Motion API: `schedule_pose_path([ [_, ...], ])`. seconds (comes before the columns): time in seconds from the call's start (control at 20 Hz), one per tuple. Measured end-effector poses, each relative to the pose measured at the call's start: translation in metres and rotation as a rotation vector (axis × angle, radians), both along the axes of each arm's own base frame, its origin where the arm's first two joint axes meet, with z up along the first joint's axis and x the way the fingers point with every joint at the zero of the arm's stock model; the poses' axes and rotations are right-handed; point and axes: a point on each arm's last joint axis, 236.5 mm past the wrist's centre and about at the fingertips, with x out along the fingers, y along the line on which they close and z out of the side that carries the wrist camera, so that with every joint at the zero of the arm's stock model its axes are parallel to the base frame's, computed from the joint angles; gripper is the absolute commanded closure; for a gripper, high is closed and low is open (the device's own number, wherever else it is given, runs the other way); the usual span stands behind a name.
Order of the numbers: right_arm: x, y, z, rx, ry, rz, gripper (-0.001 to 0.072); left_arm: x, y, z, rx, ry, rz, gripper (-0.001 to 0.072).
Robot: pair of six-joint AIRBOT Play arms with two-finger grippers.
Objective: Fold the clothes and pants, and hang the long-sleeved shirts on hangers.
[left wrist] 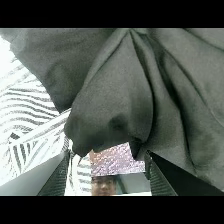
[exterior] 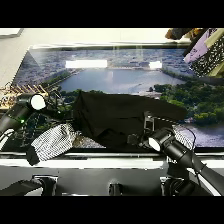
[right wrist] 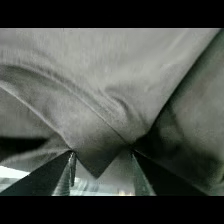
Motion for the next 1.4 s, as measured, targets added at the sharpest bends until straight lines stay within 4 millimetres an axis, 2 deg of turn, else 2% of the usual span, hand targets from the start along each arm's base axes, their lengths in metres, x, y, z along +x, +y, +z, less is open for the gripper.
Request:
schedule_pose_path([
  [0.35,0.014,-0.006,0.002,-0.013,-0.051,-0.057,0.0324,0.001,0.000,0.000,-0.001,-0.006,0.002,0.0174],
  [0.8,0.018,-0.010,0.003,-0.008,-0.050,-0.141,0.0308,0.002,0.000,0.000,-0.001,-0.008,0.002,0.0174],
  [0.85,0.019,-0.009,0.004,-0.003,-0.050,-0.149,0.0275,0.002,0.000,0.000,-0.001,-0.008,0.002,0.0174],
  [1.1,0.028,0.001,0.019,0.036,-0.069,-0.164,0.0277,0.002,0.000,0.000,-0.001,-0.007,0.002,0.0173],
  [1.4,0.020,0.001,0.003,-0.009,-0.005,-0.134,0.0277,0.003,0.000,0.000,-0.002,-0.012,0.003,0.0174],
])
